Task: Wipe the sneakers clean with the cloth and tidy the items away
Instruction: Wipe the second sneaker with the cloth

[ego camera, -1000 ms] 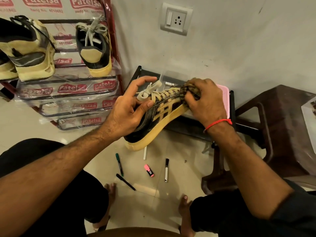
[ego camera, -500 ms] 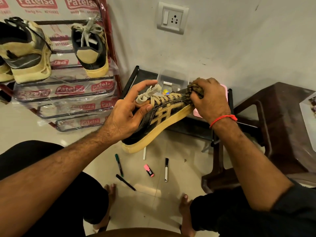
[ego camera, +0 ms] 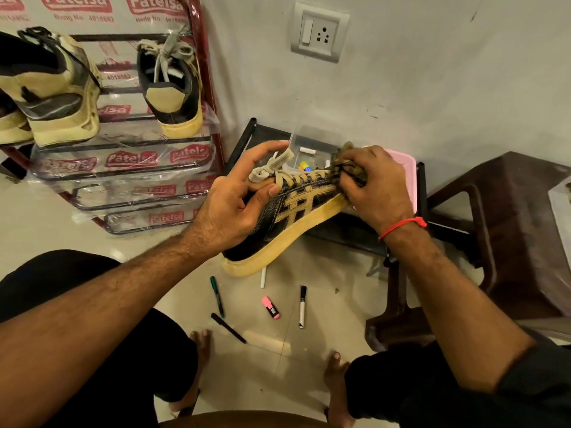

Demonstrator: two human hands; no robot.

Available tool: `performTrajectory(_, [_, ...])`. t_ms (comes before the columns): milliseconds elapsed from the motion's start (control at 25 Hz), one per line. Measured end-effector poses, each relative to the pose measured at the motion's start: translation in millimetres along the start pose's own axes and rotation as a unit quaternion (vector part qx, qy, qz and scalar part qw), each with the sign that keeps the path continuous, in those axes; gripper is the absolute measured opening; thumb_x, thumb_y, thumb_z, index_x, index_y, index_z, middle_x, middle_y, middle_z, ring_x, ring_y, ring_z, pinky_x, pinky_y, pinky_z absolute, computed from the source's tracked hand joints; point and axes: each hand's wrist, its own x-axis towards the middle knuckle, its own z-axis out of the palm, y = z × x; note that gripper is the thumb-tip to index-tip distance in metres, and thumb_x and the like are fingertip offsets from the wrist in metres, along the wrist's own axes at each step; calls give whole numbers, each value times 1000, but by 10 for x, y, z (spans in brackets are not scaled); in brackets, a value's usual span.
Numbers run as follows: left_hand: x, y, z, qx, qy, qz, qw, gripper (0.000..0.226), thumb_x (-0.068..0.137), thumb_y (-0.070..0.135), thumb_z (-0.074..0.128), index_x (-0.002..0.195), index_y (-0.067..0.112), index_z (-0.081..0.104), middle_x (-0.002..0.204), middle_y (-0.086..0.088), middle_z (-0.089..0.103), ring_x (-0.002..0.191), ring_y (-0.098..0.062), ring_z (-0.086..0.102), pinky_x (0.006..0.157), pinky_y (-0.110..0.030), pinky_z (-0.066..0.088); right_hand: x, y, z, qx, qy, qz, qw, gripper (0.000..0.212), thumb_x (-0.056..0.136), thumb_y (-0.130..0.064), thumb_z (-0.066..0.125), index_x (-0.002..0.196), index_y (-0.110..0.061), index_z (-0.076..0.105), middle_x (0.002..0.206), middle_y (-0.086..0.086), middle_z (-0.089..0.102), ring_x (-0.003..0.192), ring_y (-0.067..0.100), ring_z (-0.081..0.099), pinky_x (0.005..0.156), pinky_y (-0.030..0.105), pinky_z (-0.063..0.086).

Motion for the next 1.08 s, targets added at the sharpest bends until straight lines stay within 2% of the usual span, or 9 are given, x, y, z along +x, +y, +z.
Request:
performTrajectory(160, [30, 16, -66, -58, 29, -39, 997, 63, 99, 27, 60, 154, 32, 32, 109, -18, 72, 79, -47, 70, 81, -57, 59, -245, -376, 126, 121, -30, -112, 986, 25, 87, -16, 68, 111, -16, 69, 109, 3, 63, 101, 11, 55, 89, 14, 44])
performTrajectory(320, [57, 128, -69, -95, 60, -90, 990, 64, 99, 1, 58, 154, 21, 32, 121, 6, 71, 87, -29, 76, 79, -49, 63, 63, 26, 67, 27, 26, 20, 999, 30, 84, -15, 66, 114, -16, 70, 109, 10, 65, 102, 26, 60, 91, 26, 46])
performTrajectory(400, [77, 190, -108, -168, 75, -137, 973, 67, 100, -5, 53, 154, 24, 28, 109, 4, 76, 92, -24, 76, 77, -42, 64, 44, 123, 38, 116, 66, 108, 985, 26, 83, -17, 64, 108, -18, 71, 102, 4, 71, 98, 22, 65, 94, 37, 53])
performTrajectory(520, [115, 274, -177, -247, 108, -219, 938, 67, 101, 0, 52, 154, 33, 28, 102, -5, 78, 89, -22, 77, 65, -35, 63, -129, -159, 96, 385, 85, 212, 894, 18, 90, -12, 64, 101, -25, 69, 97, -2, 73, 96, 16, 69, 90, 42, 57])
performTrajectory(640, [127, 306, -210, -252, 59, -276, 926, 70, 100, 6, 57, 154, 39, 27, 88, -3, 78, 70, -13, 73, 48, -28, 52, -247, -425, 238, 580, 92, 250, 770, 18, 92, -9, 63, 105, -20, 69, 106, 8, 73, 105, 28, 68, 90, 45, 57])
performTrajectory(760, [78, 336, -214, -246, -48, -233, 940, 97, 91, 9, 70, 159, 40, 7, 123, -7, 73, 108, -16, 72, 86, -38, 59, -298, -563, 378, 669, 135, 300, 666, 18, 90, -8, 63, 106, -15, 69, 101, 11, 71, 100, 33, 66, 85, 46, 57])
performTrajectory(880, [15, 346, -165, -66, -187, -53, 979, 114, 87, 27, 77, 160, 30, -11, 169, -4, 19, 135, -16, 54, 103, -39, 53, -304, -572, 434, 689, 160, 362, 607, 17, 95, -7, 57, 103, -16, 68, 94, 7, 72, 94, 27, 67, 83, 49, 56])
performTrajectory(1000, [59, 389, -107, -43, -171, -3, 984, 114, 89, 22, 77, 160, 24, -12, 171, 3, 4, 139, -20, 49, 105, -45, 52, -196, -505, 367, 688, 167, 339, 620, 16, 95, -6, 57, 103, -15, 68, 97, 9, 72, 96, 28, 68, 88, 52, 54])
performTrajectory(1080, [79, 390, -81, -130, -121, -53, 983, 111, 90, 3, 72, 160, 22, -12, 165, 6, 29, 131, -25, 58, 101, -51, 54, -143, -508, 244, 626, 134, 284, 714, 17, 92, -6, 60, 102, -16, 69, 96, 4, 74, 97, 24, 70, 83, 44, 58])
